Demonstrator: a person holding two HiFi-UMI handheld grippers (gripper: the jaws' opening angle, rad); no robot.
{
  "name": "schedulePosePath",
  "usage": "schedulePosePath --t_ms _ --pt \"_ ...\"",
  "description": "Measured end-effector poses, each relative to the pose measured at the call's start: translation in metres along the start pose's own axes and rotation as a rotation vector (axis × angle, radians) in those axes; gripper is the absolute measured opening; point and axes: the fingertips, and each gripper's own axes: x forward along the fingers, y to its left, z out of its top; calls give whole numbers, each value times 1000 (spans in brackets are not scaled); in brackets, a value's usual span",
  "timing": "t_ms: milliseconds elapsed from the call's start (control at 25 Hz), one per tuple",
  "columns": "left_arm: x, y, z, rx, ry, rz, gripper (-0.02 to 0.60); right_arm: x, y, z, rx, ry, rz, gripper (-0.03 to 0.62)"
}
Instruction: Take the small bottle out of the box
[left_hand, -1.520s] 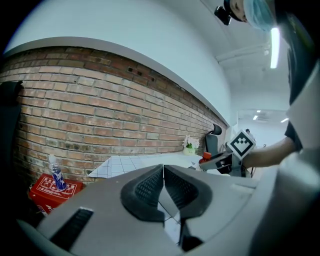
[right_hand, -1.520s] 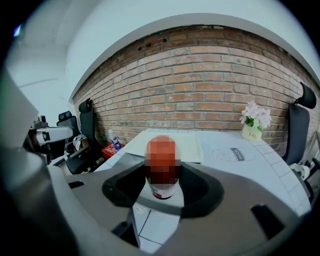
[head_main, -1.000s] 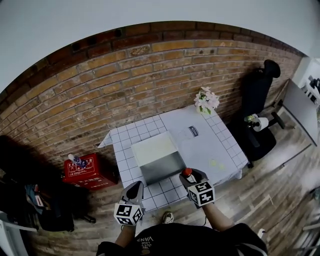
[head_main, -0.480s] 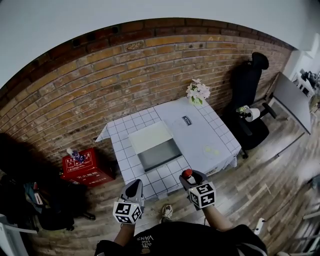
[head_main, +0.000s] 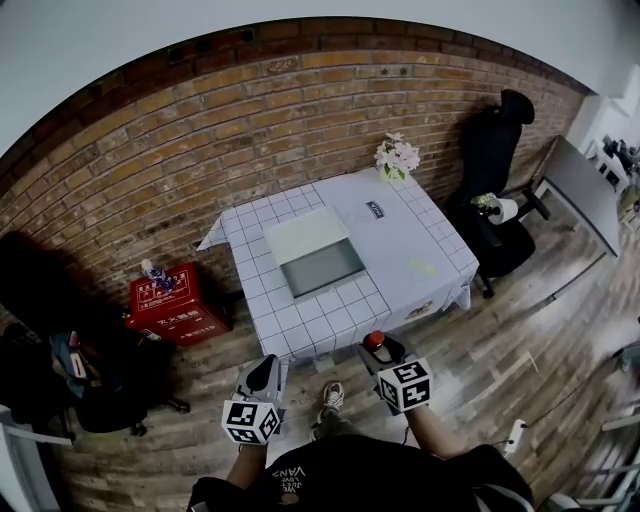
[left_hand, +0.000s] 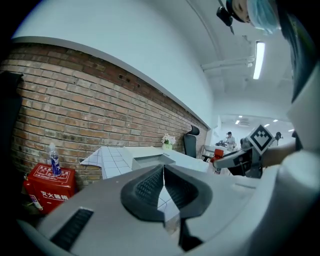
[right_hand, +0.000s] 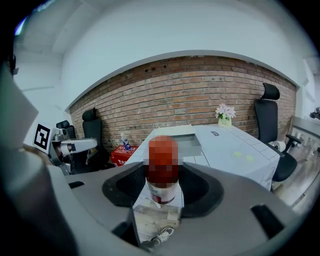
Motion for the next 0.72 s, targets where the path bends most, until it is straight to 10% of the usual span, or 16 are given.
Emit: schedulePosePath --t_ms 720 --pt "-80 -10 -21 -13 -37 49 12 -49 50 -42 -28 18 21 204"
